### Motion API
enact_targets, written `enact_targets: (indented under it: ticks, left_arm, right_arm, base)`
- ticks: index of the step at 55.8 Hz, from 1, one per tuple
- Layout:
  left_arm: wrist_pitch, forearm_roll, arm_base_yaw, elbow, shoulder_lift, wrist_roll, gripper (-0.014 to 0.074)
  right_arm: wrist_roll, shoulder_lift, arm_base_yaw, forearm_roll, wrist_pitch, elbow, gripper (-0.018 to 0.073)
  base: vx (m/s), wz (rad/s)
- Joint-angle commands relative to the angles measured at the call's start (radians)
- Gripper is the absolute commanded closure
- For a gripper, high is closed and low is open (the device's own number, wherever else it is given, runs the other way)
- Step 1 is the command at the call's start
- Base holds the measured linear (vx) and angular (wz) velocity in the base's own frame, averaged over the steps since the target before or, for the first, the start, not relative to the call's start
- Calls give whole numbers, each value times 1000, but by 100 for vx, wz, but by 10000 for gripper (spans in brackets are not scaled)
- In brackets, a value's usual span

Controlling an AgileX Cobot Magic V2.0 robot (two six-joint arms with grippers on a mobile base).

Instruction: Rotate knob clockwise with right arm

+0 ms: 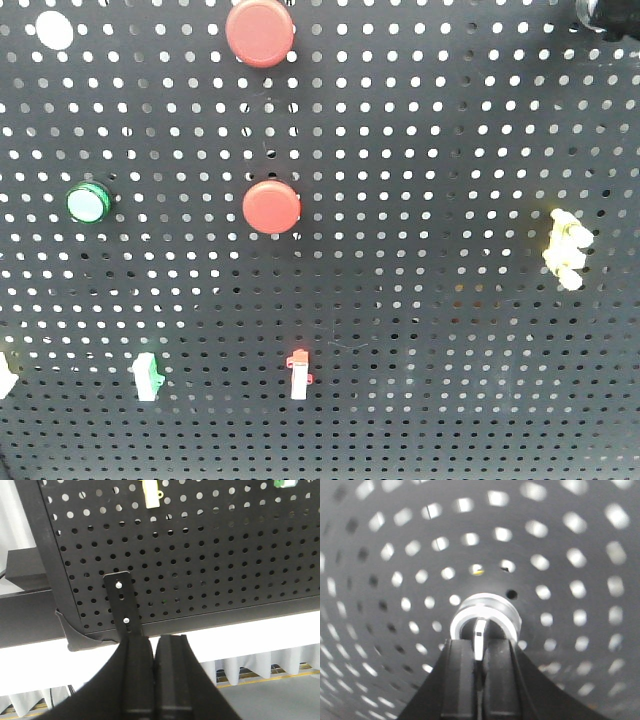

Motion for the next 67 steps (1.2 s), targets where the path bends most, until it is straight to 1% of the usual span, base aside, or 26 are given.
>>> enact_targets:
  ticks: [1,9,22,34,40,47,54,57,63,67]
  left_arm:
    - [-85,-6,-8,33,-17,-2,603]
    - [-85,-6,-8,33,-17,-2,603]
    - [-85,-6,-8,33,-17,-2,603]
    - [-85,-6,-8,33,-17,-2,603]
    - [-85,-6,-8,33,-17,-2,603]
    - [-85,-6,-8,33,-17,-2,603]
    - [-85,-6,-8,33,-17,-2,603]
    - [-85,-6,-8,33,-17,-2,603]
    - [-85,-6,-8,33,-17,-2,603]
    - [-85,-6,-8,33,-17,-2,603]
  right_arm:
    - [137,4,6,75,-117,-20,567]
    - [272,4,6,75,-142,-20,567]
    - [402,4,6,75,-142,-20,567]
    - [411,4,6,55,-150,-20,561]
    - [407,4,6,37,-146,-20,535]
    - [407,4,6,35,-147,-20,460]
    - [407,4,6,35,-148,-20,342]
    - [407,4,6,40,-148,-20,264]
    - [406,-3,6,45,-135,-20,157]
    - [391,-11,6,45,-119,-20,111]
  base:
    - [0,0]
    - [0,0]
    - [0,0]
    - [0,0]
    - [0,0]
    - [0,0]
    - [0,0]
    - [0,0]
    - [0,0]
    - [0,0]
